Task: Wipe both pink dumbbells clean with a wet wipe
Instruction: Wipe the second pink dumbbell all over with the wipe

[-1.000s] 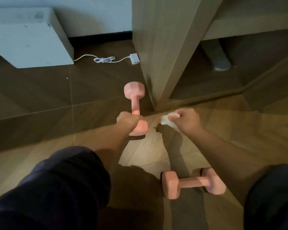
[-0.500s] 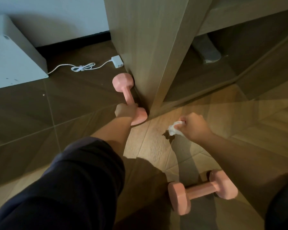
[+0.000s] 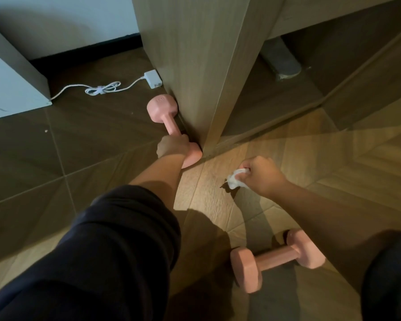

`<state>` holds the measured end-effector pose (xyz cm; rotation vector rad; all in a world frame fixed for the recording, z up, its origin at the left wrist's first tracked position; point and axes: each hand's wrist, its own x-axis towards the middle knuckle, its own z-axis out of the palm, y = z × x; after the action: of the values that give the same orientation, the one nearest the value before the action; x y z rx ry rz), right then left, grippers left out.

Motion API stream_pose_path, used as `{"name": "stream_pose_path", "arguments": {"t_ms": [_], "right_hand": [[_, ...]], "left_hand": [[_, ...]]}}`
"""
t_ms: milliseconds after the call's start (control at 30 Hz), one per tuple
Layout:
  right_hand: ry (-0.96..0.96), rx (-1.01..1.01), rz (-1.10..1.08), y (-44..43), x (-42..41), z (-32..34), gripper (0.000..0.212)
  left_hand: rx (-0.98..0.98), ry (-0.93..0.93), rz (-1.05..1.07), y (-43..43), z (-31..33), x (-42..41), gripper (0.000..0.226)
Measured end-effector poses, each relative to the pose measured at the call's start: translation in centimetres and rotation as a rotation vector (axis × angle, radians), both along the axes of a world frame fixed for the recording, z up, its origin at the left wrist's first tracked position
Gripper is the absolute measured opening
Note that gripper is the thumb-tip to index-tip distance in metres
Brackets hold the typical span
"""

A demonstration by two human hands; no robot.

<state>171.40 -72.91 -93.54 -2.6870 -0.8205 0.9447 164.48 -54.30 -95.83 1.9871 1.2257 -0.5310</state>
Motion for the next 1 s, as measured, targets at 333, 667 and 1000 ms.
{"name": "stream_pose_path", "arguments": {"t_ms": [333, 667, 1000], "right_hand": [[0.020, -0.048, 0.181, -4.3, -0.8, 1.5, 0.016], [0.144, -0.186, 0.475, -12.2, -3.2, 1.7, 0.031], [0.055, -0.284, 0.716, -14.2, -5.4, -1.4, 0.028]], "left_hand": [[0.085, -0.065, 0.491, -1.6, 0.3, -3.1, 0.062], [-0.273, -0.165, -0.125, -19.4, -0.8, -15.8, 0.069], [-0.144, -0.298, -0.289, -22.7, -1.9, -15.5, 0.063]]}}
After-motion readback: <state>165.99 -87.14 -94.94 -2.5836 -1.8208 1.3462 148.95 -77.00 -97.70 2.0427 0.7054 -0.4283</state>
